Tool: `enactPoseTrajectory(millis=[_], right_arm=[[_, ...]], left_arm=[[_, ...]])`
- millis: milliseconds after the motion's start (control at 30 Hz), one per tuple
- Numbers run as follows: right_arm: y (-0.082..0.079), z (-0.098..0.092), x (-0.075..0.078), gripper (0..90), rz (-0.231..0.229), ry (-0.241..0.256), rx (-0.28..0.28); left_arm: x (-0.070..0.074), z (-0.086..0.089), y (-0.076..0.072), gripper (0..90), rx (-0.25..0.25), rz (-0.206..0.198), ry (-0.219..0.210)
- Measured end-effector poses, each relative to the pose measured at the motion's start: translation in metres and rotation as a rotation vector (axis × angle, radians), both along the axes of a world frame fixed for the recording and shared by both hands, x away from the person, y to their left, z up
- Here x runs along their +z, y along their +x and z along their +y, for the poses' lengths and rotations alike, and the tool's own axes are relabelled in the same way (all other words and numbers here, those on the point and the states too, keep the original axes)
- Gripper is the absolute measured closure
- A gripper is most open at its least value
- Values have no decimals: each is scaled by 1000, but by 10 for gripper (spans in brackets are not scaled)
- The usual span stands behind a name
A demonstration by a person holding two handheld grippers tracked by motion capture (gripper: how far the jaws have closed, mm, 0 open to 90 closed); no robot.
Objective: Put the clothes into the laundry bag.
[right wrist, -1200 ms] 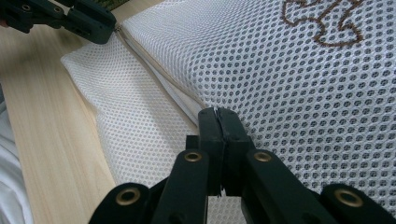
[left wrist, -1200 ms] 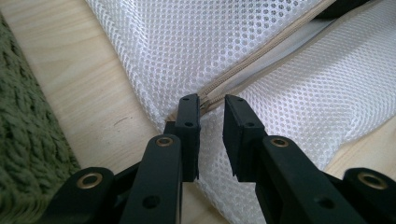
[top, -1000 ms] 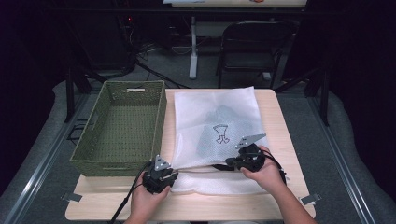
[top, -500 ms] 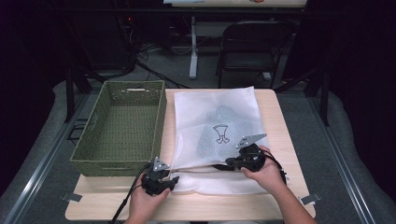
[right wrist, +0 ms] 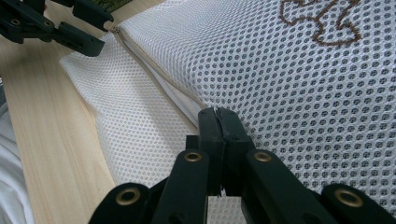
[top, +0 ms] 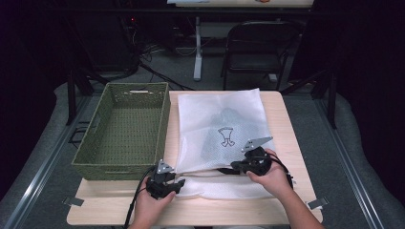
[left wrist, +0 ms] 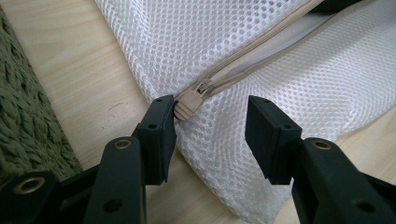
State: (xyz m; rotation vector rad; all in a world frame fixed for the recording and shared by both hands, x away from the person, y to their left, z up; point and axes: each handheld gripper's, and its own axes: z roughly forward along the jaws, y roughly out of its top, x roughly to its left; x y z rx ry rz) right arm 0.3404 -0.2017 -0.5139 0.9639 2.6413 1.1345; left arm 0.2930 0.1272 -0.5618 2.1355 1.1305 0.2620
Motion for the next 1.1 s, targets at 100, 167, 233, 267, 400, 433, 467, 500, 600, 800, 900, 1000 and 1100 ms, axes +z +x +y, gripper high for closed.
enactPoseTrajectory(millis=[100, 167, 233, 267, 400, 433, 467, 500, 600, 800, 900, 1000, 1100], right_arm=[[0, 0, 0, 895, -3, -1, 3], [0, 1, 0, 895, -3, -3, 1], [0, 1, 0, 895, -3, -6, 1], [0, 1, -1, 895, -5, -7, 2], [-1, 2, -2, 895, 3, -12, 0], [-1, 2, -2, 895, 2, -14, 0], [0, 2, -2, 895, -3, -17, 3], [0, 2, -3, 895, 0, -15, 1], [0, 1, -4, 895, 2, -18, 1], [1, 1, -6, 895, 10, -19, 0], [1, 1, -6, 895, 15, -19, -4], [2, 1, -9, 893, 15, -22, -5], [2, 1, -9, 893, 15, -25, -3]], left_arm=[[3, -1, -2, 545, -8, -13, -12], [4, -4, -3, 552, -15, -15, -18], [4, -7, -4, 553, -27, -19, -21], [3, -9, -3, 553, -34, -27, -18], [-1, -16, -2, 552, -52, -15, -5], [-1, -16, -2, 551, -55, -24, 11], [-1, -17, -3, 551, -54, -27, 14], [-1, -17, -3, 551, -53, -26, 16], [0, -15, -4, 550, -47, -28, 17], [0, -8, -3, 523, -12, -20, 31], [-1, -3, -2, 505, 3, -11, 33], [-2, 1, -2, 501, 17, 0, 33], [-3, 2, -2, 494, 19, 4, 40]])
